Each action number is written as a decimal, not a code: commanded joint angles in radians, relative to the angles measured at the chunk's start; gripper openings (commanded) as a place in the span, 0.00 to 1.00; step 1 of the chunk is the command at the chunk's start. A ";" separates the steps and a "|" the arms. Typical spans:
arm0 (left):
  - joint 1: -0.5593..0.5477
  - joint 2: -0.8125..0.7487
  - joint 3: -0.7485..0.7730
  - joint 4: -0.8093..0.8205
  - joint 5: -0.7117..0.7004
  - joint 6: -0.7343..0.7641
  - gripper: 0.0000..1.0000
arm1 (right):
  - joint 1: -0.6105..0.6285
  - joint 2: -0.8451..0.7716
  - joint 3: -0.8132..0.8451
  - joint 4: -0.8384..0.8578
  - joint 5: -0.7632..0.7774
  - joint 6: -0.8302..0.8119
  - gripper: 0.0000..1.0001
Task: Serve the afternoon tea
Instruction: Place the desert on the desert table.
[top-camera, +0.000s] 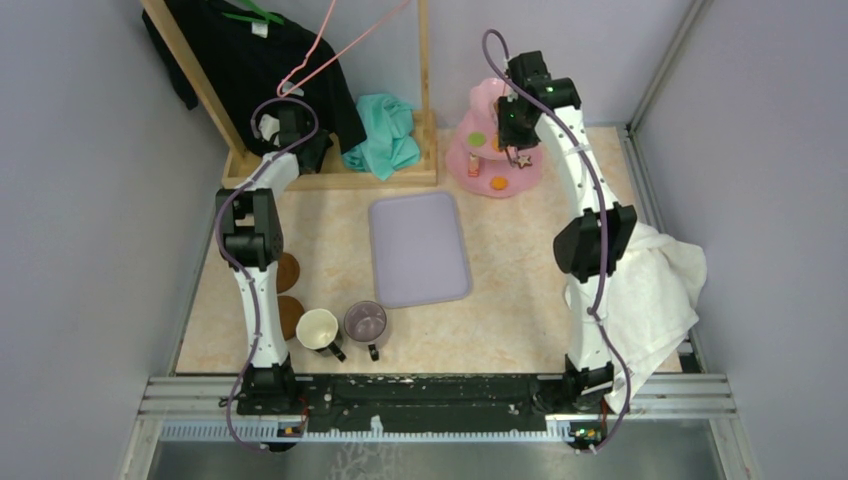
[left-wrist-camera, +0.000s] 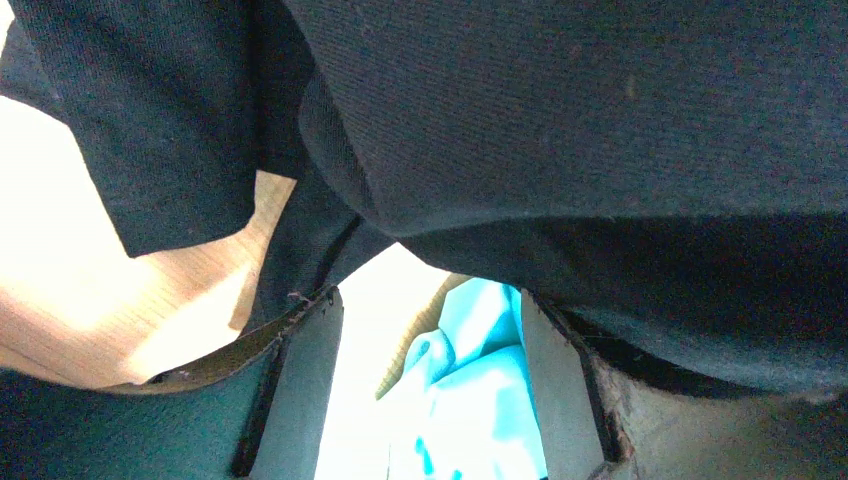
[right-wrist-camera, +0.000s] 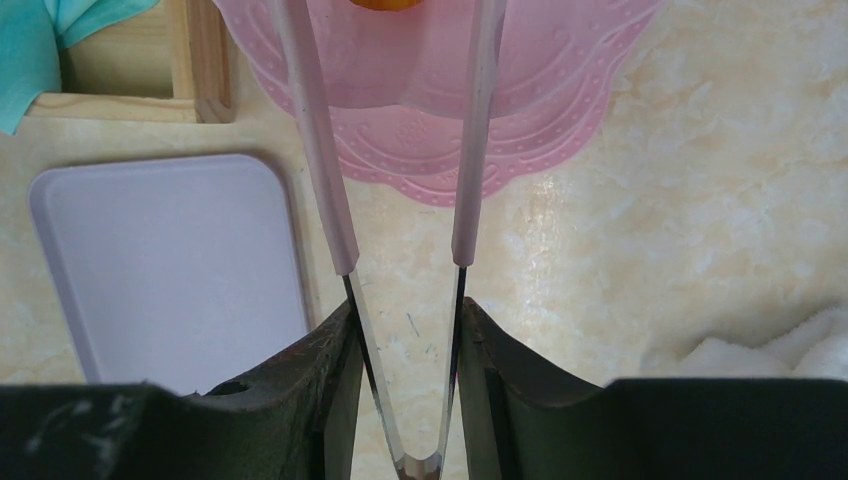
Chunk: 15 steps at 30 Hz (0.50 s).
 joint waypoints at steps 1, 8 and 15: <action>0.009 0.022 0.034 -0.004 0.001 0.014 0.71 | -0.012 0.011 0.058 0.039 -0.013 0.010 0.37; 0.008 0.028 0.037 -0.002 -0.001 0.013 0.71 | -0.015 0.019 0.072 0.039 -0.015 0.014 0.38; 0.008 0.035 0.048 -0.002 0.003 0.011 0.71 | -0.015 0.023 0.087 0.039 -0.013 0.018 0.39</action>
